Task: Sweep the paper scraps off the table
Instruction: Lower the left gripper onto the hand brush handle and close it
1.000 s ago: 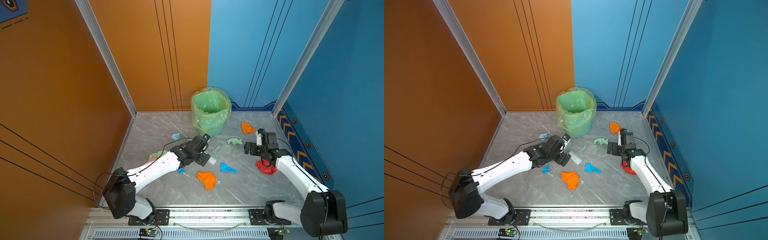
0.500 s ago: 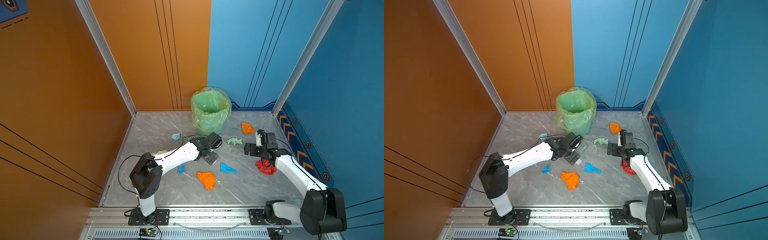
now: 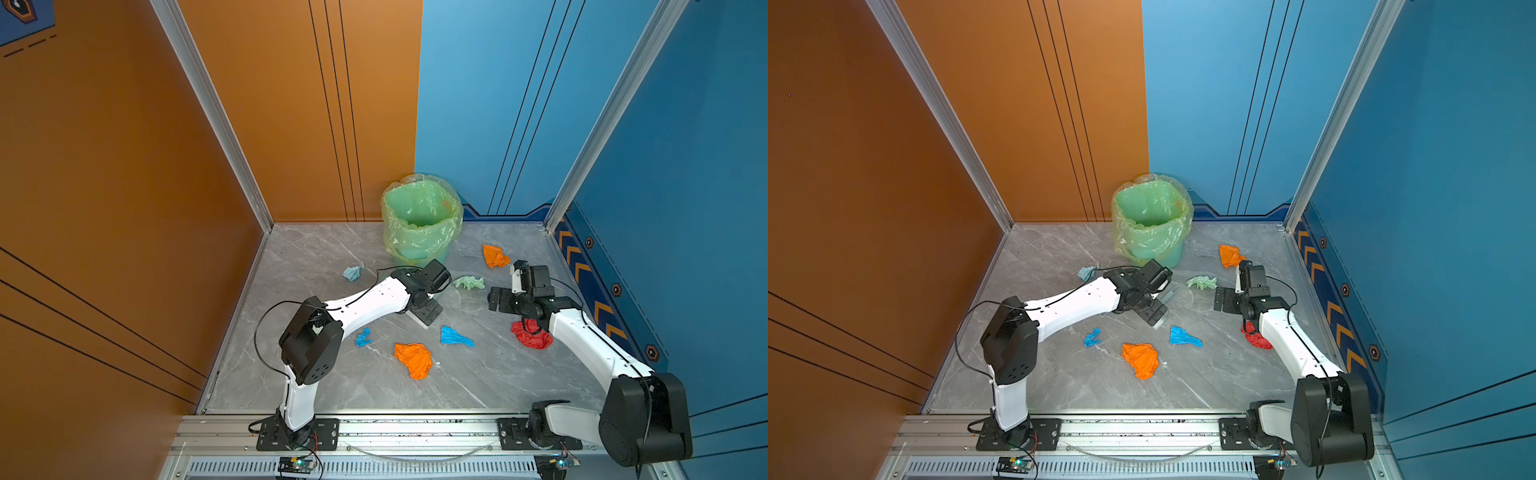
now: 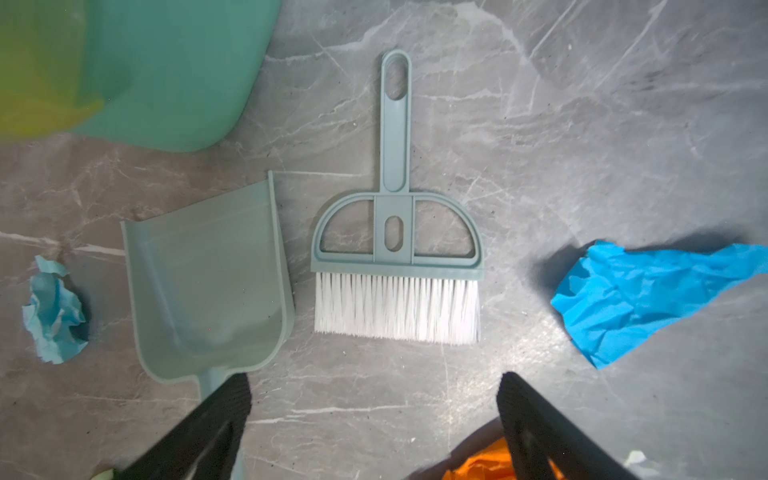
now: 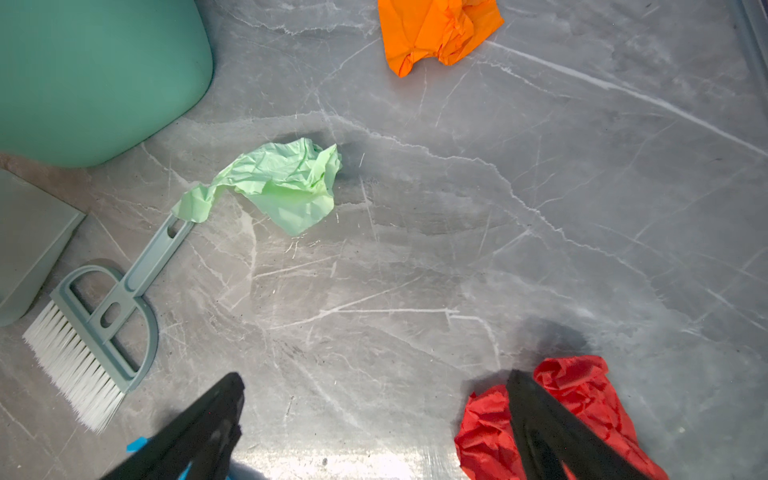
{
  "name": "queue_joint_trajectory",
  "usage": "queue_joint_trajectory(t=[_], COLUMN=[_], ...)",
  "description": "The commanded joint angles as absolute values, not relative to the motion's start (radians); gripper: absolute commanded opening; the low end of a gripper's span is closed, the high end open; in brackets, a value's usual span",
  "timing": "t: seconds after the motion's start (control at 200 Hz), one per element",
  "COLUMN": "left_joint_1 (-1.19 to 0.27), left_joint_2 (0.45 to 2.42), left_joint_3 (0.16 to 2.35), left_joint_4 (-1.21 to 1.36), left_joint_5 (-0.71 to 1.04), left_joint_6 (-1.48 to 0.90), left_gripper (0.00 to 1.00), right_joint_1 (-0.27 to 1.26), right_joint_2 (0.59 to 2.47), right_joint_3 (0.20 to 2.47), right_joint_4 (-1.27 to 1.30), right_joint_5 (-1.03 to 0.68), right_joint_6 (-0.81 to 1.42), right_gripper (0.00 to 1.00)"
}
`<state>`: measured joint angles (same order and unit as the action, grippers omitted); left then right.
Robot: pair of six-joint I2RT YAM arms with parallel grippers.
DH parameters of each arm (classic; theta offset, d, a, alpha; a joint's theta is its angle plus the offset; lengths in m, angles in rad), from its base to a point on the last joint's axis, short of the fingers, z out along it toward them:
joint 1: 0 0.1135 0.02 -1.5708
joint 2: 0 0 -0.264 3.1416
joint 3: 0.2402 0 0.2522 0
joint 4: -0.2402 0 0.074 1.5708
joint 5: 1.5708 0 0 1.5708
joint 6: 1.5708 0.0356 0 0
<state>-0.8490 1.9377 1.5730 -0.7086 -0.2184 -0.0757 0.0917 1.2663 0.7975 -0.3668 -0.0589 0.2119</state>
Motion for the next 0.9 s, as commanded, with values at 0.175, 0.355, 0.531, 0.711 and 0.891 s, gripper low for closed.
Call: queue_joint_trajectory(t=[0.175, 0.355, 0.531, 0.711, 0.891], left_joint_1=[-0.826, -0.82, -0.814, -0.805, -0.795], left_joint_2=[2.003, 2.029, 2.058, 2.084, 2.101], left_joint_3=[1.644, 1.674, 1.709, 1.738, 1.753], left_joint_4=[-0.747, -0.748, -0.749, -0.751, -0.754], left_joint_5=[-0.135, -0.122, -0.102, -0.089, -0.078], left_joint_6=[-0.111, -0.127, -0.134, -0.141, -0.142], left_gripper=[0.82, 0.78, 0.73, 0.7, 0.67], right_joint_1=[0.095, 0.095, 0.095, 0.095, 0.095], right_joint_2=[1.265, 1.272, 1.272, 1.277, 1.282], right_joint_3=[0.819, 0.82, 0.819, 0.819, 0.821], right_joint_4=[-0.408, -0.41, -0.412, -0.413, -0.413], right_joint_5=[-0.04, -0.044, -0.041, -0.043, -0.044], right_joint_6=[0.235, 0.239, 0.239, 0.239, 0.24], right_gripper=[1.0, 1.0, 1.0, 1.0, 1.0])
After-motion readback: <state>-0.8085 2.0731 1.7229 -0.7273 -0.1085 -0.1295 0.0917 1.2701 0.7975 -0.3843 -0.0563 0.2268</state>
